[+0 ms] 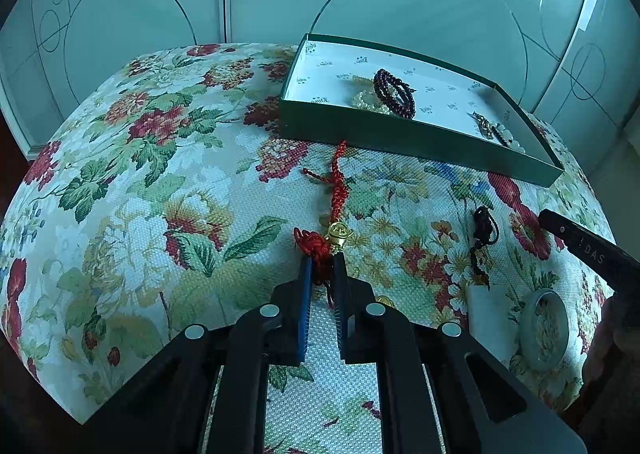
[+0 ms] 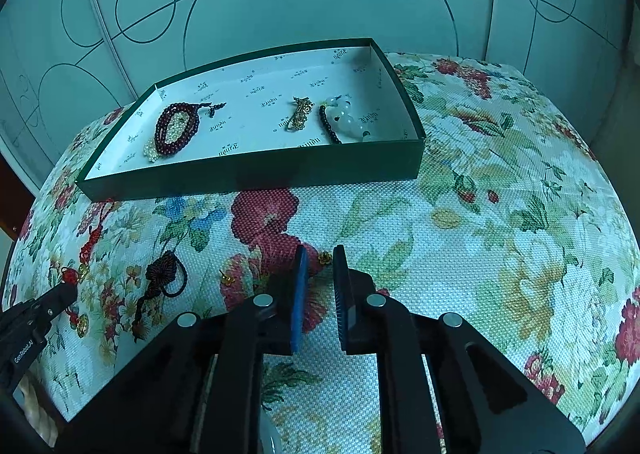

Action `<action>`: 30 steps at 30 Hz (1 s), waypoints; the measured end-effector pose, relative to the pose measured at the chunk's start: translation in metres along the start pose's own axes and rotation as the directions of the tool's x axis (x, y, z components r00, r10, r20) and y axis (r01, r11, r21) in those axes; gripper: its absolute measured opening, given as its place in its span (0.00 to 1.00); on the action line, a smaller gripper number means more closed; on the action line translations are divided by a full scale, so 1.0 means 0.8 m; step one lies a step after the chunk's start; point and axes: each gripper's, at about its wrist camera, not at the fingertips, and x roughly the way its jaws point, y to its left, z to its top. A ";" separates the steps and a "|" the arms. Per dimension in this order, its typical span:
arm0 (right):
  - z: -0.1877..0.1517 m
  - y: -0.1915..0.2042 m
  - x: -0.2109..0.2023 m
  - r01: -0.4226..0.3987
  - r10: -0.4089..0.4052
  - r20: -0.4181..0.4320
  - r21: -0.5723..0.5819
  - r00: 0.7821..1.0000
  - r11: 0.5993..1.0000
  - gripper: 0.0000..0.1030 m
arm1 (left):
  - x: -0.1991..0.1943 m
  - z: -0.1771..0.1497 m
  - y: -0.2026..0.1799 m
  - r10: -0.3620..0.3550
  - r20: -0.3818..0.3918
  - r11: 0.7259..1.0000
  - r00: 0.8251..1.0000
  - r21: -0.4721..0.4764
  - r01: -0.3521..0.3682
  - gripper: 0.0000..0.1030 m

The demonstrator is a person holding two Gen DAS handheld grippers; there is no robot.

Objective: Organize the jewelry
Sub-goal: 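Lift the red tassel off the cushion with the left tool, then carry the red tassel over the green box with the left tool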

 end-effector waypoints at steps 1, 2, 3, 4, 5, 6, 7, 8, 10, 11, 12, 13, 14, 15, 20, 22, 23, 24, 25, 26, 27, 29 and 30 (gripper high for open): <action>0.001 0.002 0.001 0.009 -0.009 0.001 -0.010 1.000 1.000 0.13 | 0.000 0.000 0.000 0.000 0.000 1.000 1.000 -0.001 0.000 0.10; 0.001 0.005 0.002 0.019 -0.019 0.004 -0.022 1.000 1.000 0.13 | 0.000 0.000 0.000 0.000 -0.001 1.000 1.000 -0.001 0.000 0.10; 0.001 0.007 0.003 0.030 -0.030 0.006 -0.034 1.000 0.999 0.13 | 0.000 0.000 0.000 0.000 -0.001 1.000 1.000 -0.001 0.000 0.10; 0.000 0.010 0.003 0.043 -0.042 0.009 -0.048 0.999 0.998 0.12 | -0.001 0.000 0.000 0.000 -0.001 1.000 1.000 -0.001 0.000 0.10; -0.001 0.012 0.003 0.055 -0.054 0.014 -0.059 0.998 0.997 0.10 | -0.001 0.000 0.000 0.000 -0.001 1.000 1.000 -0.001 0.000 0.10; -0.003 0.013 0.003 0.066 -0.065 0.018 -0.067 0.998 0.996 0.09 | -0.001 0.000 0.000 0.000 0.000 1.000 1.000 -0.001 0.000 0.10; -0.003 0.012 0.003 0.069 -0.068 0.020 -0.066 0.997 0.995 0.05 | -0.001 0.000 -0.001 0.000 0.000 1.000 1.000 -0.001 0.000 0.10; -0.004 0.010 0.002 0.062 -0.061 0.020 -0.060 0.998 0.996 0.05 | -0.001 -0.001 -0.001 0.001 -0.001 1.000 1.000 -0.001 -0.001 0.10; -0.005 0.007 0.001 0.056 -0.055 0.024 -0.049 0.998 0.997 0.05 | -0.001 0.000 0.000 -0.001 -0.002 1.000 1.000 -0.004 0.001 0.10; -0.006 0.005 0.000 0.056 -0.055 0.025 -0.045 0.998 0.997 0.05 | -0.002 0.000 0.000 -0.002 -0.002 1.000 1.000 -0.006 0.002 0.10; -0.007 0.003 -0.002 0.054 -0.053 0.026 -0.038 0.998 0.998 0.05 | -0.002 0.000 -0.001 -0.003 -0.003 1.000 1.000 -0.006 0.003 0.10; -0.008 0.001 -0.003 0.052 -0.051 0.026 -0.032 0.998 0.998 0.05 | -0.002 0.000 -0.001 -0.003 -0.002 1.000 1.000 -0.008 0.003 0.10; -0.009 -0.001 -0.005 0.050 -0.049 0.026 -0.026 0.998 0.998 0.05 | -0.002 0.000 -0.001 -0.004 -0.002 1.000 1.000 -0.008 0.004 0.10; -0.010 -0.002 -0.007 0.049 -0.048 0.027 -0.022 0.998 0.999 0.05 | -0.002 0.000 -0.001 -0.004 -0.002 1.000 1.000 -0.009 0.004 0.10; -0.014 -0.010 -0.019 0.045 -0.045 0.036 -0.009 0.998 0.999 0.05 | -0.003 -0.001 0.000 -0.008 -0.003 1.000 1.000 -0.011 0.008 0.10; -0.015 -0.012 -0.023 0.042 -0.041 0.039 -0.006 0.998 0.999 0.05 | -0.004 -0.002 0.001 -0.008 -0.003 1.000 1.000 -0.011 0.008 0.10; -0.016 -0.013 -0.025 0.040 -0.040 0.041 -0.003 0.998 0.999 0.05 | -0.004 -0.002 0.001 -0.008 -0.004 1.000 1.000 -0.012 0.008 0.10; -0.017 -0.015 -0.027 0.038 -0.038 0.042 -0.001 0.998 0.999 0.05 | -0.005 -0.003 0.001 -0.008 -0.003 1.000 1.000 -0.013 0.008 0.10; -0.018 -0.015 -0.028 0.036 -0.036 0.043 0.000 0.998 0.999 0.05 | -0.006 -0.004 0.003 -0.007 -0.001 1.000 1.000 -0.013 0.007 0.10; -0.018 -0.016 -0.029 0.033 -0.033 0.043 0.002 0.999 0.999 0.05 | -0.007 -0.004 0.003 -0.005 -0.001 1.000 1.000 -0.013 0.005 0.10; -0.019 -0.016 -0.029 0.030 -0.030 0.043 0.003 0.999 1.000 0.05 | -0.008 -0.004 0.003 -0.004 -0.001 1.000 1.000 -0.013 0.004 0.10; -0.021 -0.016 -0.031 0.026 -0.026 0.044 0.004 0.999 1.000 0.05 | -0.010 -0.004 0.003 -0.003 0.000 1.000 1.000 -0.012 0.003 0.10; -0.022 -0.015 -0.032 0.023 -0.023 0.043 0.004 0.999 1.000 0.05 | -0.011 -0.005 0.002 -0.003 0.001 1.000 1.000 -0.011 0.003 0.10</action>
